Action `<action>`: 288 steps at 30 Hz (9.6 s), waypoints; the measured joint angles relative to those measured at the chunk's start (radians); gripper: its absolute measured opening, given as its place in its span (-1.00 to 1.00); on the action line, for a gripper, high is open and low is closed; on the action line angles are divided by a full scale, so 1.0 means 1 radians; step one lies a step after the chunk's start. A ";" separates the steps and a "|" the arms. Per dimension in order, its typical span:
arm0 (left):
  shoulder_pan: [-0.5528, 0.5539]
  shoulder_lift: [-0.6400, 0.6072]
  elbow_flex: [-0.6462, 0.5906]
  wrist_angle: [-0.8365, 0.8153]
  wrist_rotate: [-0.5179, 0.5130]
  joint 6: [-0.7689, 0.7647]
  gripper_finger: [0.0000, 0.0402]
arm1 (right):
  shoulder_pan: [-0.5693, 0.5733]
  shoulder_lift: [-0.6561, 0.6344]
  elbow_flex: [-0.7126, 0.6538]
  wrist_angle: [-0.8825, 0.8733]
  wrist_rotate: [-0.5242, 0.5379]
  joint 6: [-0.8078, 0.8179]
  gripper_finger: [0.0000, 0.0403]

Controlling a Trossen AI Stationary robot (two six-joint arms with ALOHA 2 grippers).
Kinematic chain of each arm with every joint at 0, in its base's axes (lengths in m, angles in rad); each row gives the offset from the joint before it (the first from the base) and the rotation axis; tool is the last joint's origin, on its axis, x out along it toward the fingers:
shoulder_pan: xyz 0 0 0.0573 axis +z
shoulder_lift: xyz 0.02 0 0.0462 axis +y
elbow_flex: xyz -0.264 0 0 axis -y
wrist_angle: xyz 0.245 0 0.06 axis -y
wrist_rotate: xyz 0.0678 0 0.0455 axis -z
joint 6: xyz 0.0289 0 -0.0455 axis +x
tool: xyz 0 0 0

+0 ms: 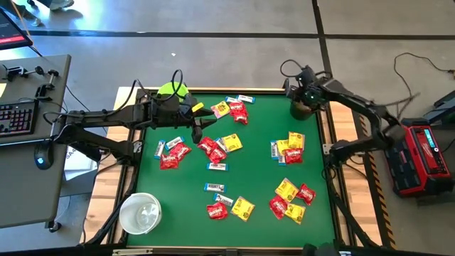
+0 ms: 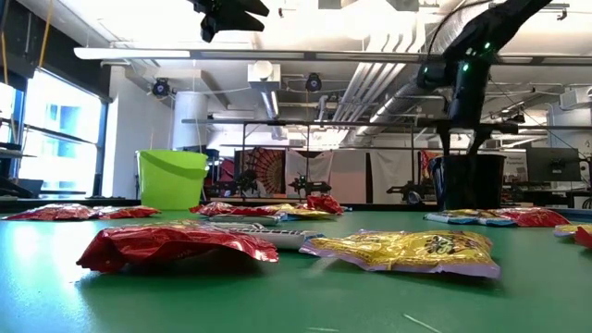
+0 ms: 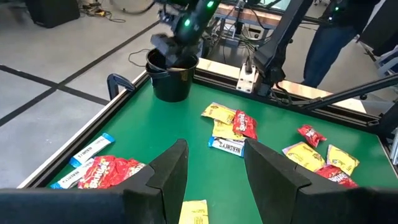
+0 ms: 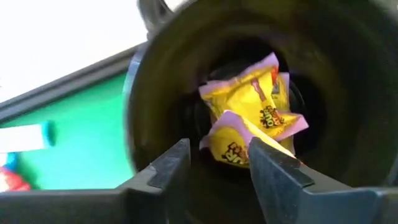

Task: Sort candy by brand, put in halloween buckets
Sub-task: Put the yellow candy into the black bucket

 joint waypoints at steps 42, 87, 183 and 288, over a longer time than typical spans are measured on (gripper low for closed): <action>0.009 -0.005 -0.148 0.039 0.041 -0.124 -0.32 | 1.345 -0.071 0.001 -0.123 -0.262 0.312 -0.14; -0.047 -0.005 -0.149 -0.032 0.067 -0.131 -0.33 | 1.130 0.170 -0.097 -0.030 -0.490 -0.294 0.20; -0.118 0.013 -0.149 -0.030 -0.076 -0.259 -0.33 | 1.166 0.010 -0.565 0.816 -0.072 0.199 -1.00; -0.206 0.291 -0.148 0.129 -0.055 -0.295 -0.33 | 0.709 -0.016 0.229 -0.037 -0.037 -0.482 -1.00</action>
